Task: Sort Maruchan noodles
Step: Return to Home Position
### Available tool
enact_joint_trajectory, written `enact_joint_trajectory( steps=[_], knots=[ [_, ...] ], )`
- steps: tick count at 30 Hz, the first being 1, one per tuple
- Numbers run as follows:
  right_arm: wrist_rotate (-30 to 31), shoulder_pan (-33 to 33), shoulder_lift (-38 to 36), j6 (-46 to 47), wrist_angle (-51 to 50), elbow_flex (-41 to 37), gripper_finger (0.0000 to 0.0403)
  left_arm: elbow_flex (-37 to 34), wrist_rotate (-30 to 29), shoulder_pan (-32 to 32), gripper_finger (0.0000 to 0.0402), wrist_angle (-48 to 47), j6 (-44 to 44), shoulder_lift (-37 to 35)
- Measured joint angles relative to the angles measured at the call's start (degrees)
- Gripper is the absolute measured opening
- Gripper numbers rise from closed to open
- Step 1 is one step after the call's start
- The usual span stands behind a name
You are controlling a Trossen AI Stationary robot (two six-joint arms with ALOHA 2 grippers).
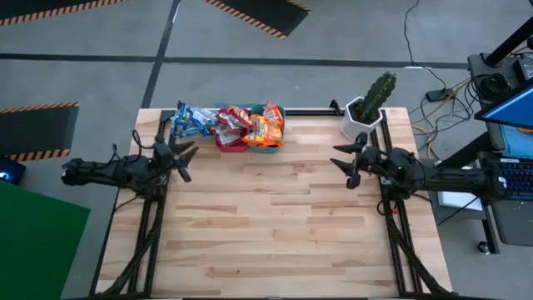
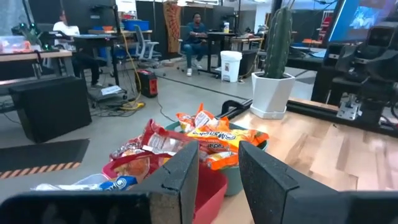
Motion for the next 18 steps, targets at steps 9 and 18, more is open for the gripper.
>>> enact_joint_trajectory(
  steps=[9, 18],
  knots=[
    [2.3, -1.3, -9.3, -4.6, 0.1, -2.8, 0.0203, -2.7, 1.3, 0.0, 0.0098, 0.0, -5.2, -1.8],
    [2.2, -1.7, -16.9, -5.5, -3.7, -4.6, 0.0203, -6.8, 5.2, 0.0, 0.0098, 1.0, -7.0, -3.7]
  ],
)
